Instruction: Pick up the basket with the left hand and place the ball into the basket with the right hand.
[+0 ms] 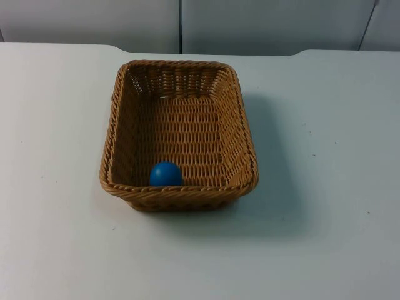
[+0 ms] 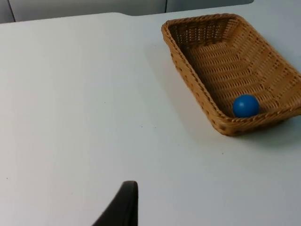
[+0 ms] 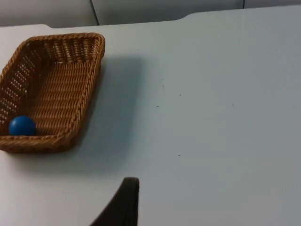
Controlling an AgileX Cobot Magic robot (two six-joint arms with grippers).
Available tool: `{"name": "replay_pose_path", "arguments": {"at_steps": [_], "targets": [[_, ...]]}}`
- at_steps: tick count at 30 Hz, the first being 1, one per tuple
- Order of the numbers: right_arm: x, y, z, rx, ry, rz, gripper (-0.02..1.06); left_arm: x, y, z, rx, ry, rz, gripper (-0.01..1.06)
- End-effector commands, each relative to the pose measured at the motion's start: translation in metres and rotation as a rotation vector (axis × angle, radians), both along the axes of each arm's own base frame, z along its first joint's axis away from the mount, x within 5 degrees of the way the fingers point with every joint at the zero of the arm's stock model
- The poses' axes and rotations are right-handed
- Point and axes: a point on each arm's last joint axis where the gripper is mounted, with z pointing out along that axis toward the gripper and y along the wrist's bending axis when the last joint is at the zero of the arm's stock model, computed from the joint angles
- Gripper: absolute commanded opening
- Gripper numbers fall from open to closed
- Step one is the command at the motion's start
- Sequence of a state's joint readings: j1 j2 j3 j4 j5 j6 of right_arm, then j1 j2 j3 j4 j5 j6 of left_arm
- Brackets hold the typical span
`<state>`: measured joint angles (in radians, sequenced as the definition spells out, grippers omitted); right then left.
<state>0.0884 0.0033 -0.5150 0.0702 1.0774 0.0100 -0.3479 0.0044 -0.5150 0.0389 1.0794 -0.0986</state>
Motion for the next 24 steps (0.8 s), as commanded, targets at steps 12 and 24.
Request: {"name": "replay_pose_path", "arguments": {"at_steps": [12,24], "targets": [[0.0,-0.0015,-0.0013,-0.1,-0.012,0.037,1.04,0.0001,0.0018,-0.0006,0.053,-0.019,-0.011,1.05],[0.0,-0.0012,-0.0013,-0.072,-0.008,0.027,1.04,0.0,0.0015,-0.0006,0.046,-0.017,-0.012,1.05]]}}
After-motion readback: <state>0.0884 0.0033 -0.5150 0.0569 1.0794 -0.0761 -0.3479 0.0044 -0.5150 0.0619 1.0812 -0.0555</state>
